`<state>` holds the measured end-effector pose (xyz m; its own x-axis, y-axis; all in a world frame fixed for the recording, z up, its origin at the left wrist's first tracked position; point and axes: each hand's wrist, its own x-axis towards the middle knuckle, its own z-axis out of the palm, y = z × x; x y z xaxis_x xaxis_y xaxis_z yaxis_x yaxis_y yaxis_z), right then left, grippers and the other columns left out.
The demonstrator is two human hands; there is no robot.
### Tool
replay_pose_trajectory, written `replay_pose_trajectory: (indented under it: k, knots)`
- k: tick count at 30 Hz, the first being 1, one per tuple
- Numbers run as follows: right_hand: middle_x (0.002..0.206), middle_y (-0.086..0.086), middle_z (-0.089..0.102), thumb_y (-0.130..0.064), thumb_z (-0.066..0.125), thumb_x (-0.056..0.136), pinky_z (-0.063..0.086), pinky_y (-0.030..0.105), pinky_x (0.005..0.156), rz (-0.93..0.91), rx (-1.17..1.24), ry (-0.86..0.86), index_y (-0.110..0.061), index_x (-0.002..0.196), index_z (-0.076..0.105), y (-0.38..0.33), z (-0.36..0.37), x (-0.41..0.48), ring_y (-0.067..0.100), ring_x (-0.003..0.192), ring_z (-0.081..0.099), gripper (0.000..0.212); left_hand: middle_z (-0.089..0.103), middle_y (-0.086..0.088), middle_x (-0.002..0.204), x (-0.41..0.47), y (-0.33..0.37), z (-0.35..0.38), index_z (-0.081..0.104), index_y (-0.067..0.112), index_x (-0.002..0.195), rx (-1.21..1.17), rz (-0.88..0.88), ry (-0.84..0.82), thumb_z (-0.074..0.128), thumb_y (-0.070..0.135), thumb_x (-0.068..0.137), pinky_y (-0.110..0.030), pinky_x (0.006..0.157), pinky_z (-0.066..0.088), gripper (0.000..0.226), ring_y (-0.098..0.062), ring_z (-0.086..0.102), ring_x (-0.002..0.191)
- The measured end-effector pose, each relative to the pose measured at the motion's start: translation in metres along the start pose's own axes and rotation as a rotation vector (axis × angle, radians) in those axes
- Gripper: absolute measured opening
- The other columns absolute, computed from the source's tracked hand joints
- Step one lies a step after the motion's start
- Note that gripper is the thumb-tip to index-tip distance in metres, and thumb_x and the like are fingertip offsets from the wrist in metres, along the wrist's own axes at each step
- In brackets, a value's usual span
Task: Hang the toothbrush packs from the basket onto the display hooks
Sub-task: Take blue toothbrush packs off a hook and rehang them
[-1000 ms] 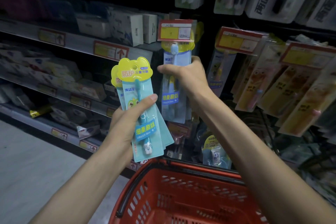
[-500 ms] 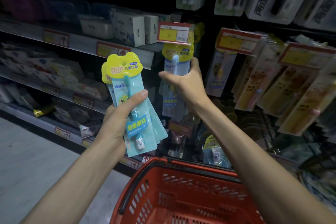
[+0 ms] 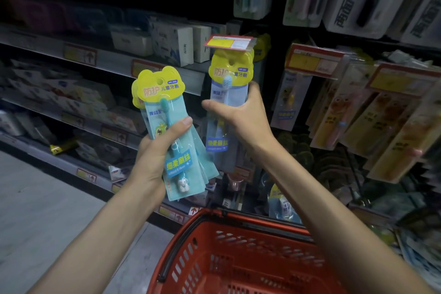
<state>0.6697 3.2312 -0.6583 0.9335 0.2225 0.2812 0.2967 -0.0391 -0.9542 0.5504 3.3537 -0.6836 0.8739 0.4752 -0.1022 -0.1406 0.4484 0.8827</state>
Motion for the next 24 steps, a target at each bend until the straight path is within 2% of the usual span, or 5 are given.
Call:
replay_pose_trajectory:
  k: [9,13,18,21,24]
  knots:
    - [0.109,-0.002,0.07,-0.035,0.094,0.057,0.062,0.042,0.082,0.07,-0.03,0.005,-0.018,0.119,0.054,-0.022,-0.003,-0.014,0.016,0.095,0.072,0.076,0.077,-0.009,0.097,-0.002,0.004,-0.005,0.079,0.022,0.102,-0.007,-0.012,-0.133,0.083,0.027,0.075,-0.052,0.081,0.064,0.028,-0.027,0.076,0.081]
    - [0.109,-0.006,0.069,-0.035,0.094,0.058,0.062,0.047,0.085,0.022,-0.074,-0.009,-0.024,0.119,0.052,-0.017,-0.009,-0.024,0.013,0.095,0.071,0.075,0.077,-0.01,0.099,0.0,0.002,-0.007,0.079,0.021,0.105,0.031,-0.007,-0.13,0.084,0.031,0.068,-0.052,0.084,0.064,0.038,-0.027,0.075,0.084]
    - [0.111,-0.008,0.068,-0.032,0.096,0.061,0.06,0.042,0.085,-0.061,-0.156,-0.122,-0.028,0.117,0.05,-0.017,-0.003,-0.045,0.01,0.098,0.069,0.072,0.072,-0.024,0.124,-0.001,0.002,-0.011,0.074,0.014,0.125,0.017,-0.047,-0.152,0.084,0.035,0.065,-0.065,0.097,0.055,0.064,-0.043,0.07,0.109]
    - [0.111,-0.006,0.069,-0.026,0.096,0.063,0.061,0.045,0.087,-0.017,-0.062,-0.095,-0.026,0.118,0.053,-0.004,-0.011,-0.053,0.012,0.099,0.07,0.071,0.078,-0.015,0.107,-0.001,0.004,-0.017,0.078,0.017,0.113,0.045,-0.045,-0.144,0.084,0.038,0.062,-0.057,0.09,0.061,0.054,-0.032,0.076,0.09]
    - [0.114,-0.008,0.069,-0.02,0.097,0.067,0.057,0.025,0.078,-0.005,-0.058,-0.132,-0.026,0.123,0.053,0.01,-0.029,-0.069,0.004,0.098,0.068,0.071,0.076,-0.008,0.092,-0.005,0.002,-0.018,0.077,0.02,0.104,0.078,-0.05,-0.15,0.086,0.037,0.059,-0.044,0.076,0.065,0.049,-0.024,0.075,0.077]
